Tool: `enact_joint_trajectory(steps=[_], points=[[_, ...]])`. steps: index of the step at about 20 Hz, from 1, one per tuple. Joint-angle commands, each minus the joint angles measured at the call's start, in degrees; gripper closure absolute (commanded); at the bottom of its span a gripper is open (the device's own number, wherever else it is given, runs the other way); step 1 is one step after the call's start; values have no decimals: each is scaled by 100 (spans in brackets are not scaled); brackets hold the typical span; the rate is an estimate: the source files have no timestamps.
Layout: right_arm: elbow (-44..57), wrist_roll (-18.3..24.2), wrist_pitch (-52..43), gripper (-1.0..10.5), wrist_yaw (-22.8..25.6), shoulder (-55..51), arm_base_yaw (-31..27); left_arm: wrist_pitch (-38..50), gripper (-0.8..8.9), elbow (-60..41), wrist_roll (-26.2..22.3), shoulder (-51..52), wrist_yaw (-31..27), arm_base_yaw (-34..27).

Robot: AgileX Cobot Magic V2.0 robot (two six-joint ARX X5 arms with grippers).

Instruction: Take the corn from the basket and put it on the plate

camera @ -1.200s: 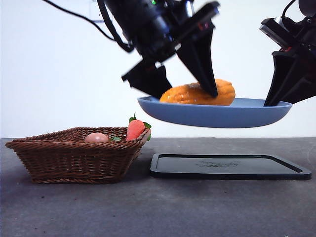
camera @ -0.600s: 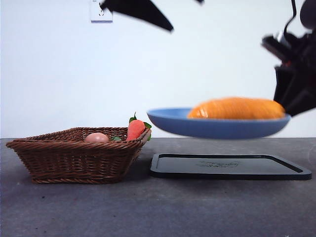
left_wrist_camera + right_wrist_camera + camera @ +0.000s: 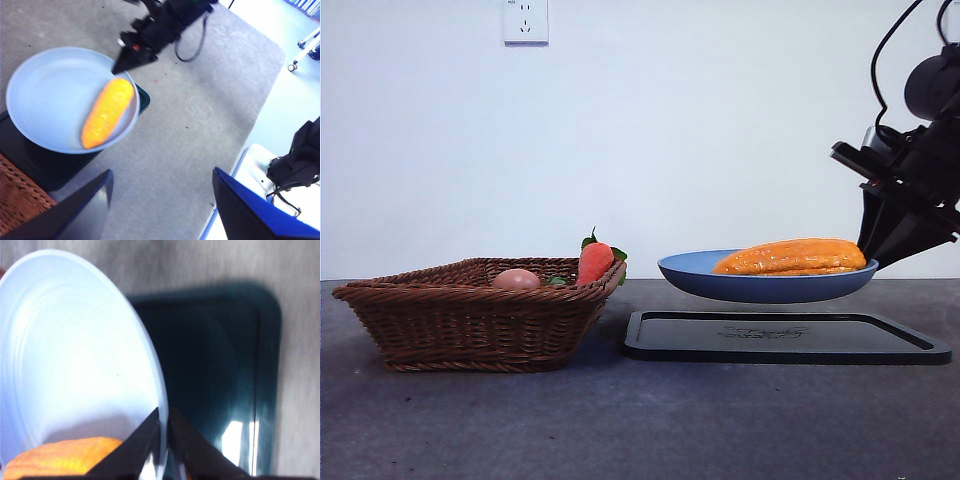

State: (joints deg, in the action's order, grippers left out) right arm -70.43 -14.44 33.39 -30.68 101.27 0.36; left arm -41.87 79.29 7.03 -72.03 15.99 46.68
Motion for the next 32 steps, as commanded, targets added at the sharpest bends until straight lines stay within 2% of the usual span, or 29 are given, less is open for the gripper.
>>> enact_joint_trajectory(steps=[1,6,10,14,17,20,24,30,32], points=[[-168,-50,-15,944,-35,317,9,20,488,101,-9,-20,-15,55],[-164,210,-9,944,258,667,28,13,488,101,-11,-20,-15,55],[-164,315,-13,928,260,688,26,-7,488,101,-15,-20,-20,52],[-166,420,28,705,111,658,26,-24,488,101,-22,-20,-22,52],[-168,590,238,695,68,398,-31,-66,488,101,-90,-20,-164,52],[-168,811,643,695,68,-216,-94,-68,488,101,-205,-20,-341,33],[-166,1069,1300,696,68,-1471,-37,-81,488,101,-256,-20,-356,-291],[-164,1108,2173,708,144,-3582,531,-299,495,101,-437,-20,-354,-1058],[-162,1108,2643,722,411,-4194,765,-428,535,101,-490,-20,-352,-1305]])
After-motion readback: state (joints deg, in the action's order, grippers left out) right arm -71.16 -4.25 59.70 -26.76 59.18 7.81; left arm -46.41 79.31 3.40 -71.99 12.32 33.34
